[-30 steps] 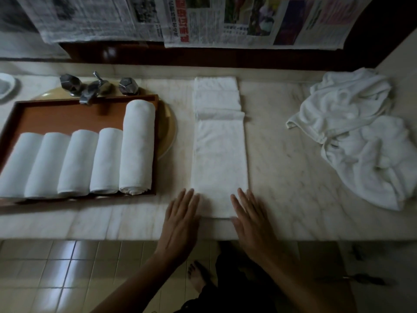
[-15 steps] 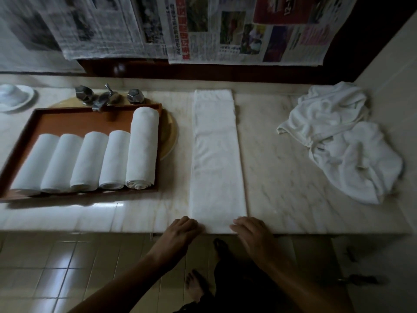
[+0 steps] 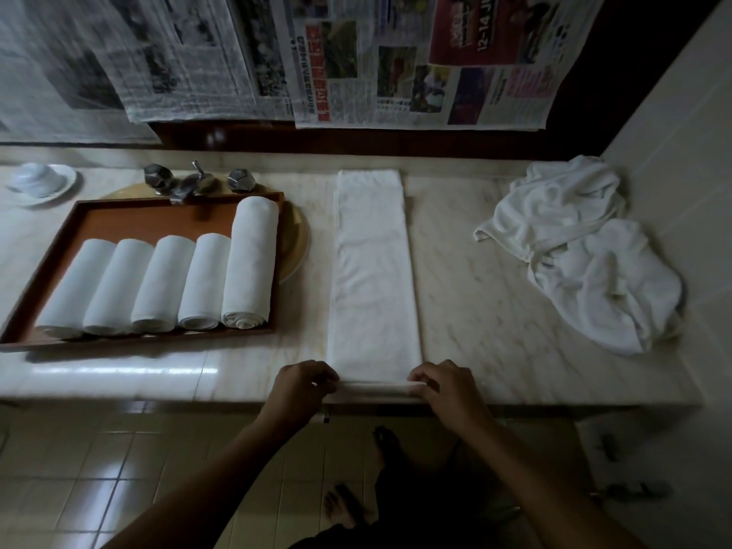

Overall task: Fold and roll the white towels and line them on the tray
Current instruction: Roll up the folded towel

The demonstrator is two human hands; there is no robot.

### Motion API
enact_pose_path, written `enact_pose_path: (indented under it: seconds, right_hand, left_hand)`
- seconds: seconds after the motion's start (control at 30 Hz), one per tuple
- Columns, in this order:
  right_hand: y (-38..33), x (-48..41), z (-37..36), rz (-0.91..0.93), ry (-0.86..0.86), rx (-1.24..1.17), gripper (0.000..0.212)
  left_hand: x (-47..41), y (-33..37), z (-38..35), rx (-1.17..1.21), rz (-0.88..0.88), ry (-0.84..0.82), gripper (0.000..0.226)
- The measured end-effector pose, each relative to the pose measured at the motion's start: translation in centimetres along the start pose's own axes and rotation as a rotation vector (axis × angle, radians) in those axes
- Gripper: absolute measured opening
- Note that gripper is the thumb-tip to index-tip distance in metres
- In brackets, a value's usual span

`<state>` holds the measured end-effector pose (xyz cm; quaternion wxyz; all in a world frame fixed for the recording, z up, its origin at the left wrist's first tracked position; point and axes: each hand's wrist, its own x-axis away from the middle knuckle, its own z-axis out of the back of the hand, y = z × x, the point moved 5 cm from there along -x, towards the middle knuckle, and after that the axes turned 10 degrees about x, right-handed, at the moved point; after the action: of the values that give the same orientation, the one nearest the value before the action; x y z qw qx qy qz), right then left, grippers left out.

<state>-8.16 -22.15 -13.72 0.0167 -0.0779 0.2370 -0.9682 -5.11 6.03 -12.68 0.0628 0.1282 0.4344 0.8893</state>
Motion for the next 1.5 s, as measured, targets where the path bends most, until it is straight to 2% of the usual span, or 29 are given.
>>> enact_pose_path:
  seconds: [0.17, 0.27, 0.37, 0.47, 0.53, 0.6, 0.77, 1.0, 1.27, 1.37, 1.5]
  right_hand:
    - [0.2, -0.9, -0.6, -0.095, -0.026, 0.005, 0.032]
    - [-0.9, -1.3, -0.3, -0.095, 0.005, 0.075, 0.023]
    - [-2.4, -1.3, 0.1, -0.043, 0.075, 0.154, 0.015]
    - [-3.7, -1.1, -0.3, 0.078, 0.101, 0.206, 0.008]
    - [-4.1, -0.9, -1.1, 0.122, 0.073, 0.227, 0.017]
    - [-4.1, -0.5, -1.6, 0.160, 0.098, 0.282, 0.024]
    - [-3.8, 1.0, -1.5, 0.288, 0.208, 0.368, 0.028]
    - [-3.3, 1.4, -1.3, 0.420, 0.223, 0.450, 0.033]
    - [-2.5, -0.4, -1.0, 0.474, 0.127, 0.453, 0.033]
    - [-1.9, -1.3, -0.3, 0.439, 0.064, 0.359, 0.031]
    - [-1.4, -3.4, 0.9, 0.287, -0.111, 0.281, 0.025]
  left_hand:
    - [-0.8, 0.4, -0.1, 0.043, 0.080, 0.043, 0.008]
    - [-1.1, 0.7, -0.6, 0.017, 0.093, 0.085, 0.009]
    - [-0.8, 1.3, -1.2, -0.106, -0.009, 0.126, 0.007]
    - [-0.3, 1.8, -2.9, -0.297, -0.227, 0.021, 0.019]
    - [0.1, 1.6, -3.6, -0.384, -0.280, -0.029, 0.028]
    - [0.5, 1.4, -3.8, -0.385, -0.293, -0.051, 0.037]
    - [1.0, 0.6, -3.7, -0.404, -0.364, -0.137, 0.038]
    - [1.1, 0.8, -3.2, -0.465, -0.516, -0.157, 0.043]
    - [-0.1, 0.7, -2.7, -0.397, -0.446, -0.130, 0.031]
    - [-1.0, 1.5, -1.8, -0.287, -0.335, -0.113, 0.026]
    - [-3.1, 1.9, -0.2, -0.180, -0.104, -0.125, 0.020]
